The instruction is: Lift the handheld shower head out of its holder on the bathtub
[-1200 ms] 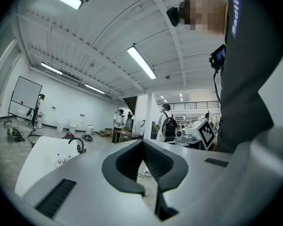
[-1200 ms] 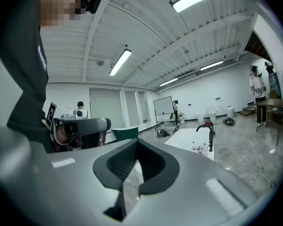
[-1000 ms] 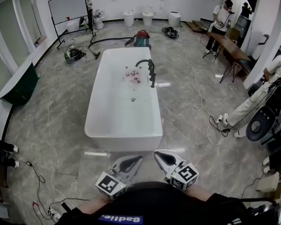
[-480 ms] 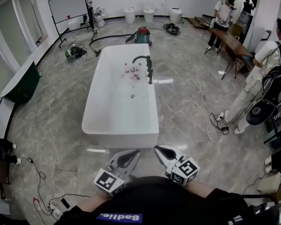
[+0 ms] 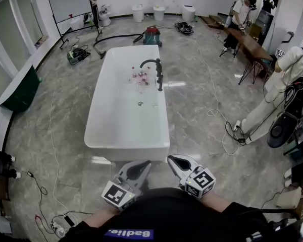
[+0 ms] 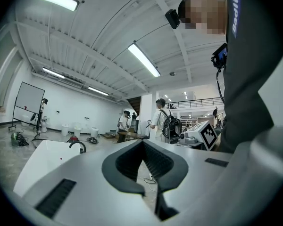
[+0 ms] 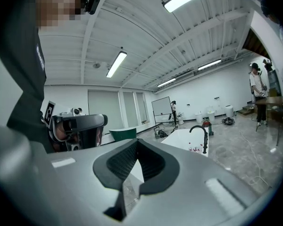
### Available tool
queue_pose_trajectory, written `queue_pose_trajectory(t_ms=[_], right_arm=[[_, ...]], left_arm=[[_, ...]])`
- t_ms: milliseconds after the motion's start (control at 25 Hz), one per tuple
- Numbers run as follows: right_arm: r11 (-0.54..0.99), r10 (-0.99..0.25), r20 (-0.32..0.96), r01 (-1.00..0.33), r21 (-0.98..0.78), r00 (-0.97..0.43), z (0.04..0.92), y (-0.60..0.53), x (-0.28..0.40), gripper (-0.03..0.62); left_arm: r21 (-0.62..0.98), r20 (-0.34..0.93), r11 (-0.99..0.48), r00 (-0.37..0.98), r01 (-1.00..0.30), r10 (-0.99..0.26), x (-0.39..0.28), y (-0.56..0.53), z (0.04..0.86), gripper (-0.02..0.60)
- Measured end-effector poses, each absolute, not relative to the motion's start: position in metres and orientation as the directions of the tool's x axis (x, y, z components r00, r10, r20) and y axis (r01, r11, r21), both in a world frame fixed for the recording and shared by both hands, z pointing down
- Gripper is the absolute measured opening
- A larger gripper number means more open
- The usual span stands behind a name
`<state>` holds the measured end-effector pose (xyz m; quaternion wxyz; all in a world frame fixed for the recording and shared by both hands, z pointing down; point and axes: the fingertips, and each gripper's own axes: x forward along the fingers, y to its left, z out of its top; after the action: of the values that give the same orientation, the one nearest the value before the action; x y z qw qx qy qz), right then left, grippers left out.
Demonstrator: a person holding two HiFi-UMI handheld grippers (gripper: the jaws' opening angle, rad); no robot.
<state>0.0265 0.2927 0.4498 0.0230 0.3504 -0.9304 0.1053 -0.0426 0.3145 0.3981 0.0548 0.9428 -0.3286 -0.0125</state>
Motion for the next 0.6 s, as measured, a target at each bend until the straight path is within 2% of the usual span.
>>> queue_pose_trajectory(t_ms=[600], right_arm=[[0.637,-0.725,0.182,-0.747,-0.187,-0.664,0.458,0.079,-0.039,0.002]], left_arm=[[0.147,-0.017,-0.819,0.826,-0.555,-0.563,-0.123,0.084,0.404,0.005]])
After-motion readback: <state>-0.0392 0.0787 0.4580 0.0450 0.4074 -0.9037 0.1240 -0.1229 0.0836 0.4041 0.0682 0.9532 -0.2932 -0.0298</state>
